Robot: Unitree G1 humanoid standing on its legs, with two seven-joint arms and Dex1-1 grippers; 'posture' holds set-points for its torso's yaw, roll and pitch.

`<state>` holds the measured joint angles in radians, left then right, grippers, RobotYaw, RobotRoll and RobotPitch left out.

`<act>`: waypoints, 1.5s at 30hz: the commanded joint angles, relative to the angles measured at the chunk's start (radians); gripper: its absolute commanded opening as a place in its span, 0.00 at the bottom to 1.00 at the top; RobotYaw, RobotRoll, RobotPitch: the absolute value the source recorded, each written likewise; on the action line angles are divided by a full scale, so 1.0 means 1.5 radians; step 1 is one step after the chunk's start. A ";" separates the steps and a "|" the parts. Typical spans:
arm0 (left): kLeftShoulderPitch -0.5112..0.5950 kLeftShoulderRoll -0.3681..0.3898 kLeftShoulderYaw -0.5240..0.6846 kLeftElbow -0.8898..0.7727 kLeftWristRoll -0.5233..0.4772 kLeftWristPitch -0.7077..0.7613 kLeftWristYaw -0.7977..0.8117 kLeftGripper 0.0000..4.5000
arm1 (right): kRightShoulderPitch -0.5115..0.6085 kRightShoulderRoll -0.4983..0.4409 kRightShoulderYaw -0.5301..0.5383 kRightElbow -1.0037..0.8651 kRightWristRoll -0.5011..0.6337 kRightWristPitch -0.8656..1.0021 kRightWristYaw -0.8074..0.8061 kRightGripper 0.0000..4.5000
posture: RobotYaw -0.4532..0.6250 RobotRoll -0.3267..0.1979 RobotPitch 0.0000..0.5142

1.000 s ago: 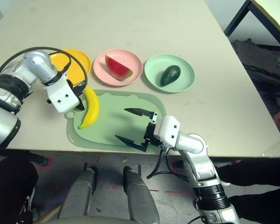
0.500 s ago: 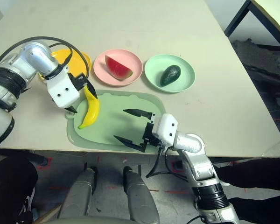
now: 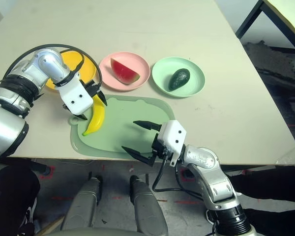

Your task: Place the fruits into color-matched plates.

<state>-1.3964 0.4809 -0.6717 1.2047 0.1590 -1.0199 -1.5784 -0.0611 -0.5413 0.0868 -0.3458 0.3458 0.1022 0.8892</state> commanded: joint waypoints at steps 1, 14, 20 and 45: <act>0.020 -0.011 0.008 0.011 0.038 -0.014 0.002 0.99 | 0.004 -0.008 -0.002 -0.014 0.003 0.006 0.001 1.00 | 0.34 0.62 0.53; -0.001 -0.004 0.043 0.021 0.083 -0.014 -0.015 0.37 | -0.002 -0.013 -0.005 -0.019 0.014 0.011 -0.003 1.00 | 0.34 0.62 0.53; -0.055 0.041 0.069 0.026 0.066 -0.008 -0.024 0.37 | -0.003 -0.002 -0.004 -0.048 0.033 0.048 -0.023 1.00 | 0.36 0.62 0.54; -0.101 0.194 0.046 0.095 0.359 0.182 0.463 0.37 | -0.030 0.156 0.080 -0.337 -0.005 0.403 -0.429 1.00 | 0.36 0.62 0.56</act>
<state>-1.5756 0.7729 -0.5869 1.3216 0.6596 -0.7747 -0.9444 -0.1197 -0.3164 0.1849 -0.8221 0.3491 0.6875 0.2660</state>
